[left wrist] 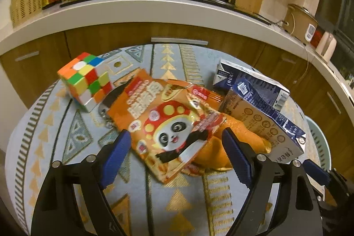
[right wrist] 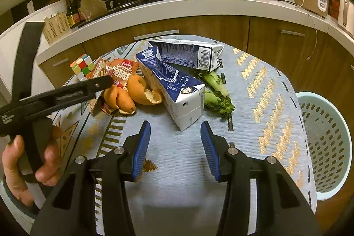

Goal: Collect trash
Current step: 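Return both tools to the table and grasp the blue milk carton with the right gripper, then grasp the orange snack bag with the left gripper while the right gripper lifts the carton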

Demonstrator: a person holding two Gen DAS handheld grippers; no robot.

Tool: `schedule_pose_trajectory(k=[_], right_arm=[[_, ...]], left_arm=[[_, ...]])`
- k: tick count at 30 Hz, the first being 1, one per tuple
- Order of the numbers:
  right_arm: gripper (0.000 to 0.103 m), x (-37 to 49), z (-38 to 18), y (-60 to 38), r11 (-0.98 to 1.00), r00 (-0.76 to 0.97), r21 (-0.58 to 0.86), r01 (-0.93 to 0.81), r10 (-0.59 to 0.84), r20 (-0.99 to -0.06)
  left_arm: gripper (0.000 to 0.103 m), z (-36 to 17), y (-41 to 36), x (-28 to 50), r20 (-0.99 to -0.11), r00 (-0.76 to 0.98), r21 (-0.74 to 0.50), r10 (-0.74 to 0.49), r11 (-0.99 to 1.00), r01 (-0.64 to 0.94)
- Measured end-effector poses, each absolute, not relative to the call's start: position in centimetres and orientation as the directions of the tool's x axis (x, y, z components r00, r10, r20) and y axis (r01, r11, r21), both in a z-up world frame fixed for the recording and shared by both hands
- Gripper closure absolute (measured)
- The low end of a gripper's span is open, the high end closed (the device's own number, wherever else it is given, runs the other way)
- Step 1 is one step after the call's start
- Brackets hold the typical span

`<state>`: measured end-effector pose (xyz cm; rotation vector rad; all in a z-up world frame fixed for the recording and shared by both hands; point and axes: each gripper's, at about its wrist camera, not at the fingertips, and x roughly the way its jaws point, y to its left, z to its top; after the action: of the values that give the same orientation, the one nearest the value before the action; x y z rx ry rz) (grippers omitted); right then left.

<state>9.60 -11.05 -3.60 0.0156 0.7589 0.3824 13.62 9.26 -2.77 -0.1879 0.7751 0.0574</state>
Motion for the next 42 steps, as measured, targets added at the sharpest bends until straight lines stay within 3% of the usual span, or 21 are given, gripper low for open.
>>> schedule_pose_trajectory(k=[11,16,24,28,30,32,34,35,42], right_arm=[[0.058,10.8,-2.5,-12.1,0.931,0.676,0.154,-0.332,0.349,-0.649],[0.049,12.6,-2.3,-12.0,0.929,0.668,0.144,-0.341,0.348,-0.658],[0.046,14.1,-2.8,-10.8,0.925,0.655,0.109,-0.365,0.338,-0.676],[0.046,14.9,-3.1,-10.4,0.92,0.639,0.12,-0.372,0.348,-0.686],[0.046,15.1,-3.1,-10.2,0.918,0.632,0.124,-0.377,0.353,-0.69],[0.046,15.3,-3.2,-9.7,0.914,0.625,0.121,-0.387,0.356,-0.694],[0.05,15.4,-3.4,-9.0,0.91,0.617,0.11,-0.399,0.356,-0.702],[0.063,15.3,-3.5,-8.8,0.91,0.614,0.102,-0.402,0.351,-0.707],[0.067,13.6,-2.6,-8.8,0.907,0.64,0.098,-0.409,0.362,-0.677]], left_arm=[[0.022,-4.1,9.3,14.8,-0.702,0.712,-0.172,-0.029,0.976,-0.13],[0.037,-4.3,9.9,14.4,-0.687,0.723,-0.227,-0.076,0.967,-0.114],[0.062,-4.2,10.9,13.5,-0.658,0.741,-0.303,-0.133,0.948,-0.099],[0.066,-3.6,10.5,12.8,-0.646,0.751,-0.298,-0.137,0.951,-0.083],[0.076,-3.3,10.4,12.3,-0.642,0.755,-0.293,-0.131,0.953,-0.083],[0.08,-3.0,10.6,11.8,-0.635,0.761,-0.299,-0.131,0.95,-0.086],[0.086,-2.7,11.0,11.3,-0.628,0.765,-0.32,-0.144,0.944,-0.085],[0.087,-2.7,11.1,11.2,-0.628,0.763,-0.331,-0.153,0.94,-0.083],[0.098,-2.0,12.1,9.2,-0.602,0.78,-0.372,-0.17,0.924,-0.086]])
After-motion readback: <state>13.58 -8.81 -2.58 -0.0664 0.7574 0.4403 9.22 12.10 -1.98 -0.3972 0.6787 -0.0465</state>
